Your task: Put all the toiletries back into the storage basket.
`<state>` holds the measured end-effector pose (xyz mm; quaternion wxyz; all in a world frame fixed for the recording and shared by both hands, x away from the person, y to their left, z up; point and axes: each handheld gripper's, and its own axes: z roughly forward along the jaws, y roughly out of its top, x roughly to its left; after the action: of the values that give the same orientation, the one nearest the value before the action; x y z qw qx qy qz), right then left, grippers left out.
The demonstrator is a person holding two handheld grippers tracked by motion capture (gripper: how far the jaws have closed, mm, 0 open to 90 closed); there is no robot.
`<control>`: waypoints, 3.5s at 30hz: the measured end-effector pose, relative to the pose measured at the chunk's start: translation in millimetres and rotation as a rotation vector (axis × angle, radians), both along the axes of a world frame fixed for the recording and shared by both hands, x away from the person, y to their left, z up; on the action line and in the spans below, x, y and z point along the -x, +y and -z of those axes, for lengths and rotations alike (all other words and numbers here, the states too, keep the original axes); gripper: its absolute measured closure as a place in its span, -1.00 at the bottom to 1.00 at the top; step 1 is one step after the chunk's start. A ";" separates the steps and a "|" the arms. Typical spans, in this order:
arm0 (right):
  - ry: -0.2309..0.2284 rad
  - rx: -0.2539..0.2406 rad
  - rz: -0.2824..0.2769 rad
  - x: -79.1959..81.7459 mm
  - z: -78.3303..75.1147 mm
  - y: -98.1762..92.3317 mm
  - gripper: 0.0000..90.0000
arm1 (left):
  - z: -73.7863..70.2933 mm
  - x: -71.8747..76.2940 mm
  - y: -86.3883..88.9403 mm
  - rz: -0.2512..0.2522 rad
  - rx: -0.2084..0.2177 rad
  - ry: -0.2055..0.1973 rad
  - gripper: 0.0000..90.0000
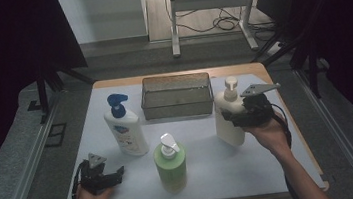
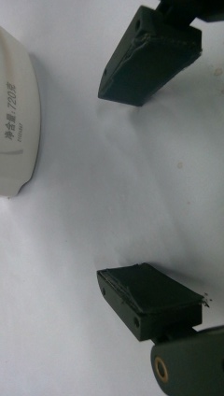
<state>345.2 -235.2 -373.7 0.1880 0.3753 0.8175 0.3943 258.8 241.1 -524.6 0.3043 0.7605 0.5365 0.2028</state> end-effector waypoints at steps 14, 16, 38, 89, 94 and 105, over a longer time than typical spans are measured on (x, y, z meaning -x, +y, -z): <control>-0.011 -0.002 -0.028 -13.0 -14.8 27.5 -0.16 | 0.1 -0.1 0.0 0.000 0.000 0.000 -0.73; -0.015 -0.001 -0.034 -14.5 -17.2 31.9 -0.16 | 0.0 -0.1 0.0 0.000 0.000 0.000 -0.73; -0.035 -0.051 -0.055 -34.2 -35.7 71.2 -0.16 | 0.1 -0.3 -0.1 -0.001 0.002 0.000 -0.73; -0.132 -0.127 0.027 -128.8 -31.6 158.9 -0.15 | 0.2 0.2 -0.6 -0.006 0.007 -0.001 -0.73; -0.140 -0.119 0.031 -136.5 -28.1 165.4 -0.15 | 0.2 0.2 -0.5 -0.006 0.007 -0.001 -0.73; -0.166 -0.088 0.016 -151.4 -27.6 183.9 -0.15 | 0.2 0.1 -0.5 -0.007 0.007 0.000 -0.73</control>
<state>496.6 -51.4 -346.2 0.2416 0.3558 0.7779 0.4582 258.7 240.6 -524.8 0.3065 0.7576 0.5397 0.2020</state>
